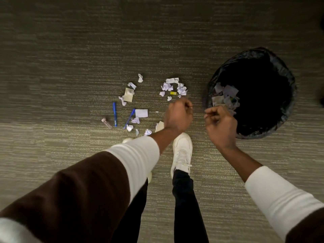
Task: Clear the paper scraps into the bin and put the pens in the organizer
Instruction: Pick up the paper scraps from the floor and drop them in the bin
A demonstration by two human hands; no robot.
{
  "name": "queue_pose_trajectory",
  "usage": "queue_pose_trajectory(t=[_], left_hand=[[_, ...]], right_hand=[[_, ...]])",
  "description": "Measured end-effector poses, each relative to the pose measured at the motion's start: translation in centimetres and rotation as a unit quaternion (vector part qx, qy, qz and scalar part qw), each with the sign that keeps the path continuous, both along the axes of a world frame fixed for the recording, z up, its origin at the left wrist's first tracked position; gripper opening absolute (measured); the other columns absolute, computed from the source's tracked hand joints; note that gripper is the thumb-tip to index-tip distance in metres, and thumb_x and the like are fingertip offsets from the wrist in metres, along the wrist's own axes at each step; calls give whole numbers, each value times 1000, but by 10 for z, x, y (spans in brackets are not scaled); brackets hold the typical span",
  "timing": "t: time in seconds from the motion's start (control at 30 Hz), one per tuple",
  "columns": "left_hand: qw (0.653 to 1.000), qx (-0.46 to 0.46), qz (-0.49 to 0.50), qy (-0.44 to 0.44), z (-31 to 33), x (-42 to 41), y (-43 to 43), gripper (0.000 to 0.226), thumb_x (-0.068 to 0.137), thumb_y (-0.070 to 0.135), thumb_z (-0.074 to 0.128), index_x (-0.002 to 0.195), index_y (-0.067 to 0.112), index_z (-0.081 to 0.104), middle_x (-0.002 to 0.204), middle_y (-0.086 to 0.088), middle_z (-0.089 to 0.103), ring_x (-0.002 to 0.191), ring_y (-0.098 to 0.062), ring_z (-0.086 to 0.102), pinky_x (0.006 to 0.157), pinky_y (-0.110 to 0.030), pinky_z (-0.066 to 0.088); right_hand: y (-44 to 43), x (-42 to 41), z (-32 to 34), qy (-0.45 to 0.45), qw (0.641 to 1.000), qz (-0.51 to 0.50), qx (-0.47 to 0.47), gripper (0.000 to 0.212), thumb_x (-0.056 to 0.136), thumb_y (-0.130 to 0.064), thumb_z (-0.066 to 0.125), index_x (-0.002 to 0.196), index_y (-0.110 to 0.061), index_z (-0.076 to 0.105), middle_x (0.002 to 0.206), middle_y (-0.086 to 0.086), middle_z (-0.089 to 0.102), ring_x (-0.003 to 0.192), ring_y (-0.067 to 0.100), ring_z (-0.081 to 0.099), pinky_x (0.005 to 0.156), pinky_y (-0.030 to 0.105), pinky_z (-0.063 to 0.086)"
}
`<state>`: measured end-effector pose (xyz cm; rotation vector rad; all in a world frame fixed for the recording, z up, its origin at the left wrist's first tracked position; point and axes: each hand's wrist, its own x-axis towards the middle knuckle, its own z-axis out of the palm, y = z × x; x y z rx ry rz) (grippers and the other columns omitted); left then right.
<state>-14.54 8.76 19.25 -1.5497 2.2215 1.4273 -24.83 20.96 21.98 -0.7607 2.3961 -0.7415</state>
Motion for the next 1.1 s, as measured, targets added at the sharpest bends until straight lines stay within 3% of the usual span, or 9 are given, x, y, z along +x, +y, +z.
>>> queue_pose_trajectory(t=[0.17, 0.27, 0.37, 0.43, 0.57, 0.73, 0.87, 0.97, 1.1], left_hand=[[997, -20, -2, -78, -34, 39, -45, 20, 92, 12, 61, 100, 21, 76, 101, -6, 81, 96, -32, 76, 86, -45, 63], [994, -38, -29, -101, -63, 53, -66, 15, 94, 14, 62, 102, 15, 75, 107, -10, 79, 100, -35, 75, 88, -43, 62], [990, -36, -69, -117, -101, 60, -86, 21, 93, 17, 65, 111, 9, 70, 117, -14, 72, 110, -37, 69, 92, -44, 59], [980, -56, -130, -138, -127, 62, -96, 36, 93, 25, 69, 124, 9, 63, 129, -14, 65, 123, -36, 62, 98, -47, 56], [962, -100, -207, -150, -184, 60, -110, 81, 86, 40, 81, 149, 8, 40, 157, -14, 41, 151, -37, 37, 105, -54, 55], [955, -109, -248, -122, -233, 36, -120, 106, 77, 40, 90, 159, 12, 29, 160, -15, 30, 148, -38, 34, 94, -54, 59], [940, -134, -297, -101, -256, 19, -122, 115, 83, 28, 87, 169, 23, 12, 170, -23, 15, 154, -45, 27, 115, -49, 49], [939, -159, -293, -82, -263, 17, -118, 99, 87, 27, 81, 167, 19, 24, 166, -24, 22, 150, -44, 30, 114, -48, 49], [933, -205, -289, -64, -268, 20, -114, 54, 105, 13, 47, 159, 12, 42, 154, -23, 40, 142, -42, 40, 116, -46, 43]], right_hand=[[-43, 24, -30, -21, 991, 115, 60, 23, 90, -19, 71, 112, -15, 66, 105, 4, 70, 88, 19, 67, 81, 34, 56], [-63, 30, -64, -5, 972, 186, 145, 49, 88, -31, 77, 131, -18, 58, 117, 13, 66, 100, 30, 68, 76, 24, 43], [-81, 25, -112, 33, 944, 236, 230, 74, 85, -41, 79, 145, -16, 42, 134, 20, 54, 118, 39, 62, 82, 35, 53], [-95, 17, -146, 19, 933, 226, 278, 80, 85, -42, 78, 149, -20, 33, 145, 20, 41, 133, 39, 50, 98, 44, 52], [-119, 4, -205, 12, 944, 197, 263, 94, 81, -30, 81, 156, -31, 24, 156, 18, 28, 143, 41, 37, 107, 48, 47], [-152, -10, -250, 44, 938, 237, 250, 102, 87, -34, 78, 163, -35, 9, 165, 19, 20, 149, 43, 28, 111, 50, 43], [-172, -5, -268, 81, 928, 260, 253, 110, 82, -43, 83, 163, -35, 9, 155, 27, 28, 139, 45, 37, 103, 54, 51], [-173, -2, -279, 124, 921, 270, 251, 97, 84, -43, 81, 161, -34, 22, 152, 26, 29, 137, 43, 39, 98, 53, 52], [-172, -3, -287, 114, 939, 250, 207, 54, 96, -24, 69, 145, -27, 47, 150, 20, 34, 135, 42, 42, 101, 56, 51]])
